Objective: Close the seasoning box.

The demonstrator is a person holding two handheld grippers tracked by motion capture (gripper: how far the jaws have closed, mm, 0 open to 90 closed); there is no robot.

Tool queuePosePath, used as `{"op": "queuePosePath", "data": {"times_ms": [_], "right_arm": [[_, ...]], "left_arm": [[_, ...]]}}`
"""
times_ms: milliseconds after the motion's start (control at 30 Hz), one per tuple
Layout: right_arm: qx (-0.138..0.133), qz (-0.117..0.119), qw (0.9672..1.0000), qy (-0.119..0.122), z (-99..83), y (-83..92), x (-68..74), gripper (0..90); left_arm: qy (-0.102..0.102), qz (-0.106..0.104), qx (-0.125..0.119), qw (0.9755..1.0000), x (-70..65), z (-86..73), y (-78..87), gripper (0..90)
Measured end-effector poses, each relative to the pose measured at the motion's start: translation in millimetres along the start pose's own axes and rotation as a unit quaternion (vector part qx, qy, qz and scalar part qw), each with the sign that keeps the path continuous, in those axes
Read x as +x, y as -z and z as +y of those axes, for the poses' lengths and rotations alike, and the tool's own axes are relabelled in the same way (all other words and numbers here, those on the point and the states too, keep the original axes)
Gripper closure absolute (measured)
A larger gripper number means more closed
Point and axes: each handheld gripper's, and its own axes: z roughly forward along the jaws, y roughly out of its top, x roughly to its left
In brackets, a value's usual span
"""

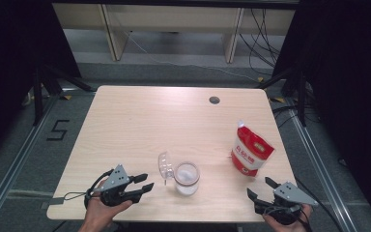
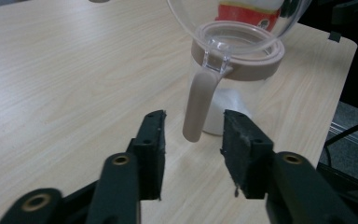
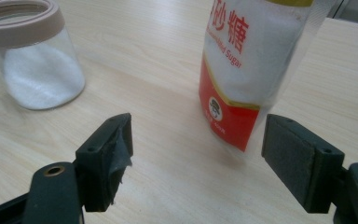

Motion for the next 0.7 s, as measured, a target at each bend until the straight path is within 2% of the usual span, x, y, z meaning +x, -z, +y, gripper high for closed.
{"op": "queuePosePath", "data": {"times_ms": [33,67,100,133,167,200,233,267,300,333,367,400,433,500,533,567,633,667,700], "right_arm": [[0.002,0.004,1.0000,0.000,0.6,-0.3,0.3,25.6],[-0.006,0.001,0.9998,0.017,0.8,-2.1,-1.3,25.7],[-0.003,0.001,0.9999,0.016,1.0,-2.4,-0.7,25.7],[-0.003,0.009,0.9997,0.022,0.9,-4.0,-1.2,25.8],[0.007,0.003,1.0000,0.004,0.2,-2.7,2.9,25.9],[0.008,0.005,0.9999,0.008,-0.1,-3.4,3.0,25.9],[0.005,0.011,0.9995,0.030,0.1,-5.4,0.1,26.0],[0.005,0.010,0.9995,0.030,0.2,-5.2,0.2,26.0],[0.004,0.011,0.9995,0.028,0.4,-5.1,0.4,26.1],[0.001,0.002,0.9997,0.025,0.4,-4.2,1.0,26.0],[0.007,0.004,0.9999,0.012,0.1,-3.5,2.8,26.1],[-0.001,0.005,0.9996,0.027,0.3,-4.8,0.4,26.1],[0.000,0.004,0.9997,0.026,0.2,-4.9,0.5,26.1],[0.004,0.010,0.9996,0.026,0.0,-5.5,0.6,26.1],[0.003,0.010,0.9997,0.024,0.0,-5.8,1.1,26.2],[0.005,0.011,0.9995,0.028,0.1,-5.9,0.7,26.2],[0.006,0.012,0.9996,0.025,-0.1,-6.1,1.6,26.4],[0.004,0.005,0.9995,0.030,-0.2,-6.0,1.4,26.4],[0.007,0.005,0.9997,0.021,-0.4,-5.2,2.5,26.4]], "left_arm": [[0.006,0.003,-0.002,1.0000,-0.5,0.9,-0.4,63.7],[-0.009,0.002,-0.006,0.9999,1.8,2.5,-0.8,66.5],[-0.004,0.004,-0.005,1.0000,2.0,3.9,-0.5,69.7],[0.014,0.004,-0.009,0.9999,0.9,4.9,-1.0,72.1],[0.010,0.006,-0.007,0.9999,1.4,6.7,-0.7,74.2],[0.002,0.005,-0.013,0.9999,2.5,9.5,-1.7,76.4],[-0.006,0.004,-0.013,0.9999,3.2,11.5,-1.6,79.0],[-0.007,0.006,-0.012,0.9999,2.9,13.2,-1.5,80.4],[-0.008,0.008,-0.014,0.9998,2.4,15.5,-1.8,81.7],[0.002,0.007,-0.020,0.9998,0.8,18.0,-3.5,82.9],[-0.001,0.007,-0.018,0.9998,0.4,20.1,-3.7,84.2],[-0.009,0.007,-0.019,0.9998,0.6,21.6,-4.2,84.9],[-0.015,0.006,-0.016,0.9997,0.5,23.3,-4.9,85.5],[-0.009,0.007,-0.015,0.9998,-2.2,25.0,-6.4,86.7],[-0.016,0.007,-0.015,0.9997,-2.8,26.4,-7.5,87.0],[-0.012,0.004,-0.015,0.9998,-3.9,26.6,-8.4,87.5],[-0.026,0.006,-0.011,0.9996,-4.9,28.1,-9.4,88.1],[-0.016,0.005,-0.012,0.9998,-6.2,28.2,-10.6,88.4],[-0.024,0.005,-0.011,0.9996,-5.2,29.1,-11.1,89.0]]}}
